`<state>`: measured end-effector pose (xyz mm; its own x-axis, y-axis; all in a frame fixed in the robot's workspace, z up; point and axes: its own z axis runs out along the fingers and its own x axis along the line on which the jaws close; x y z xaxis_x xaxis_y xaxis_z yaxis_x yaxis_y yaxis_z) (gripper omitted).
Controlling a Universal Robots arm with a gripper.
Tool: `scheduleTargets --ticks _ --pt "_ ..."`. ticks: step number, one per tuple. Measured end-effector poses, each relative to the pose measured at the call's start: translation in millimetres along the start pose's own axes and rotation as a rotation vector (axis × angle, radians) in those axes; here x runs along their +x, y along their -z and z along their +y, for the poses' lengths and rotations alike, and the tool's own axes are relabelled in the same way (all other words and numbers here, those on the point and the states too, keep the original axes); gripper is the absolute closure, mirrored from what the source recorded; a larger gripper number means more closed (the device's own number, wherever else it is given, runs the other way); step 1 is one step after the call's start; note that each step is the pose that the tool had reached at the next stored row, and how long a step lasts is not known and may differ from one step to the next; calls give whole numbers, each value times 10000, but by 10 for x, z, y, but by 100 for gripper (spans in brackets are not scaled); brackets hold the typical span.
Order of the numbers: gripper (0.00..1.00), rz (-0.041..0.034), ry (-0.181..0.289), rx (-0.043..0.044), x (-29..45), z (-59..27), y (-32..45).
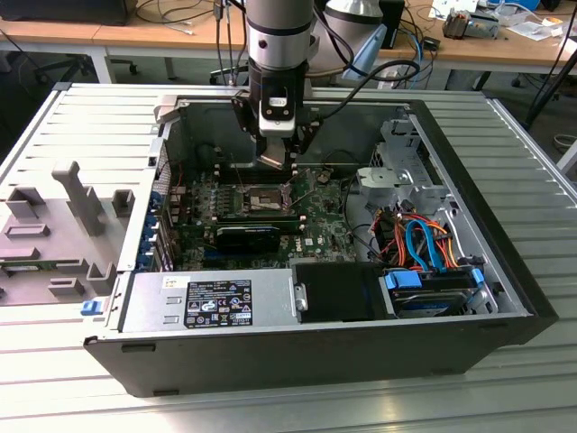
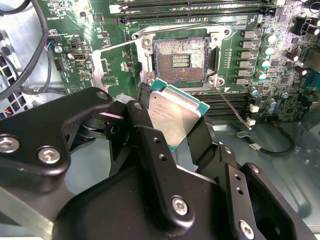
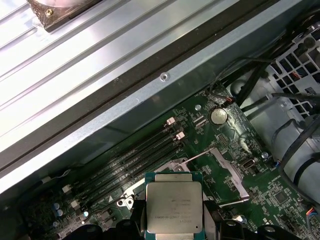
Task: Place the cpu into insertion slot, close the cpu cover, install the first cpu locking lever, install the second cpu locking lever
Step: 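Place the cpu into insertion slot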
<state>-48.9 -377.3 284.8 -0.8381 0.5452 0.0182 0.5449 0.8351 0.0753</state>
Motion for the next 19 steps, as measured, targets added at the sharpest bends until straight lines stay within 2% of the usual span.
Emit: scheduleTargets --ticks 19 --pt "46 -13 -167 -3 0 -1 -5"
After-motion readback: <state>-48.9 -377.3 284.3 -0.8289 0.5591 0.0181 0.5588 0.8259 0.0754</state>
